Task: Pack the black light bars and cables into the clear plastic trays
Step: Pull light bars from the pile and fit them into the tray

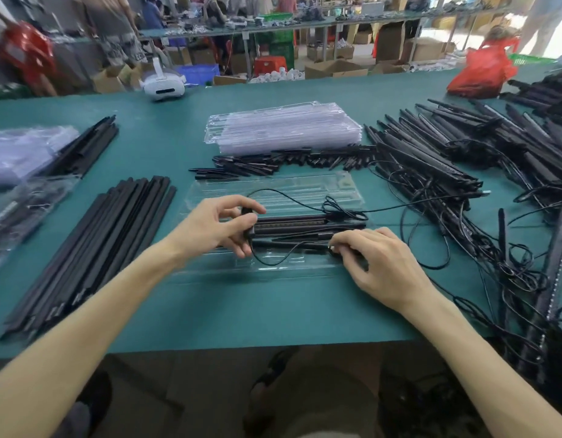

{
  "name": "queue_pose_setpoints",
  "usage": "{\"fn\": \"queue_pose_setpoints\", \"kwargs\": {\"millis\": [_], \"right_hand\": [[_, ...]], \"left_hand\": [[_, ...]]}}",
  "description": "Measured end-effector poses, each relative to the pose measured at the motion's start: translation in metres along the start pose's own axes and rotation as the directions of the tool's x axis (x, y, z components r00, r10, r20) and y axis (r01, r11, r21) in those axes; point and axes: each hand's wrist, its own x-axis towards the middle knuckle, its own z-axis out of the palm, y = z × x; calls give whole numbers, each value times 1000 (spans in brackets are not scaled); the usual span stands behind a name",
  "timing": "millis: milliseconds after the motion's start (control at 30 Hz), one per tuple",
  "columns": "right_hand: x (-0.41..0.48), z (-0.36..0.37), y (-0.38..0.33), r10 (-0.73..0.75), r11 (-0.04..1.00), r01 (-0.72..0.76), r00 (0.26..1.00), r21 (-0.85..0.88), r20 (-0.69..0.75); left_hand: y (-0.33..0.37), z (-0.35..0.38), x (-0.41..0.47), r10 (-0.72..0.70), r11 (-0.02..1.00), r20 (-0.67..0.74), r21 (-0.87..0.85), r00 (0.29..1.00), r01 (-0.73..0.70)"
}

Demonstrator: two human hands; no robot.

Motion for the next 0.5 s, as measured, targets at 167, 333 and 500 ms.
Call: {"fn": "queue_pose_setpoints", "kwargs": {"millis": [167,333,500], "right_hand": [[-1,2,1,5,1000,-5,1000,7,-11],[-1,3,2,0,1000,0,1000,14,-16],[-2,3,3,-4,1000,4,1000,9,-7]], "left_hand": [[4,-27,-10,-16,991,206,132,978,-12],[-4,-42,-17,117,892,-30,442,993,-92],[-8,-57,-27,319,680,-179,727,931,-94]]}}
